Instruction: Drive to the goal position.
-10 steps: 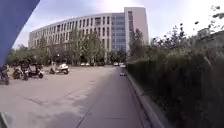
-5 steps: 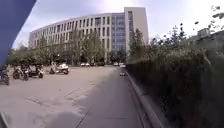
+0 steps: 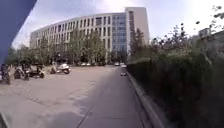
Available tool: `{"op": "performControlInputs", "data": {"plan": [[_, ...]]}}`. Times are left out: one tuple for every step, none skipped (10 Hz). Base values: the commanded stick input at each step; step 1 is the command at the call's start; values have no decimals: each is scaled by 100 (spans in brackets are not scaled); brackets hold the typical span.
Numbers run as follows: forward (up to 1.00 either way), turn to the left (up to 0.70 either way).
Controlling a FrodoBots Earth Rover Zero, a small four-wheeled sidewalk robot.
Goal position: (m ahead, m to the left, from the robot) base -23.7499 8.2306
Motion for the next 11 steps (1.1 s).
{"op": "performControlInputs", "data": {"plan": [[0, 70], [0, 70], [0, 70], [0, 70], [0, 70], [0, 70], [0, 70], [0, 70], [0, 70], [0, 70], [0, 70]]}}
